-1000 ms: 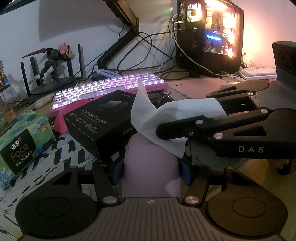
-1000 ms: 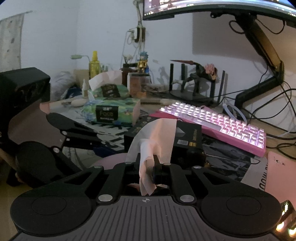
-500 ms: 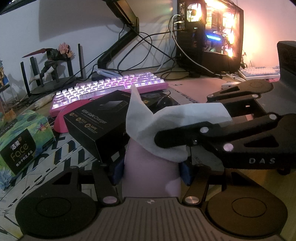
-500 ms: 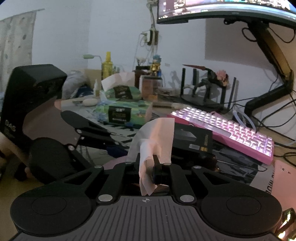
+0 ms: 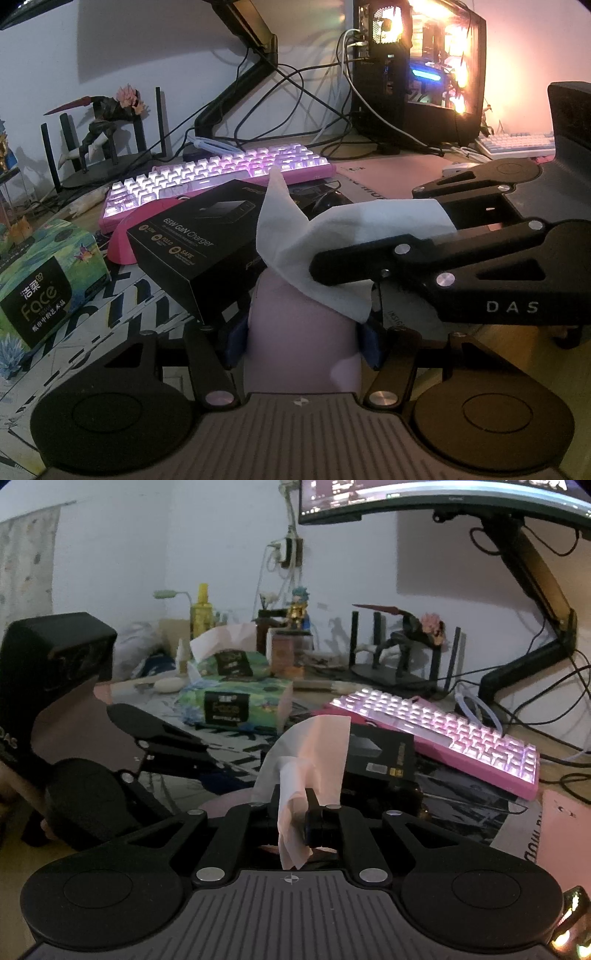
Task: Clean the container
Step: 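Wipe the tissue back and forth across the mouse buttons, right gripper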
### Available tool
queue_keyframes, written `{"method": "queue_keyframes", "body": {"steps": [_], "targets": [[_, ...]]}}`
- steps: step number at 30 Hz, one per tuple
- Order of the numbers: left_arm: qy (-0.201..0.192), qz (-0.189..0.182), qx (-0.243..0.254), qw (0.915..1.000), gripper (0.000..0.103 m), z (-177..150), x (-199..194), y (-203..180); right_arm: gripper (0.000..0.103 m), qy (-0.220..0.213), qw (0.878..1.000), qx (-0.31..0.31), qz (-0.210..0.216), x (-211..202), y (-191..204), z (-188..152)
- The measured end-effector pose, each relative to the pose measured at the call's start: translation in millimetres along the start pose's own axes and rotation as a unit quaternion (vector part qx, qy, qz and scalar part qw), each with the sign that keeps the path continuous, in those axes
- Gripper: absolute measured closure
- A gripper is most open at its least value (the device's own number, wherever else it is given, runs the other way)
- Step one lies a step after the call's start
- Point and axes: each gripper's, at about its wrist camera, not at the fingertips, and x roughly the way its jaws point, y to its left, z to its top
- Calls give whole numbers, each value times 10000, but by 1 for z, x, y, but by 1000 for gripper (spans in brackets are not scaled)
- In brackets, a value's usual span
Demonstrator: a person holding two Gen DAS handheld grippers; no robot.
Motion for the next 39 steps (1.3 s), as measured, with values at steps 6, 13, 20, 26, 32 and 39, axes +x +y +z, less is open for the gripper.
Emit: {"method": "queue_keyframes", "body": {"steps": [6,13,20,26,32,39], "targets": [[0,0,-1,10000,43,0,0,0,91,13,10000,12,-42,2,-1,0],[0,0,-1,10000,43,0,0,0,91,-21,9999,-131,40,2,3,-1],[1,0,-2,10000,43,0,0,0,91,-27,9999,-102,106,2,1,-1],[1,1,-1,10000,43,0,0,0,91,15,10000,29,-45,1,-3,-1],[1,0,-2,10000,43,0,0,0,91,50,9999,82,-129,2,-6,-2],[1,0,-2,10000,43,0,0,0,91,53,9999,94,-116,2,-8,-3]]}}
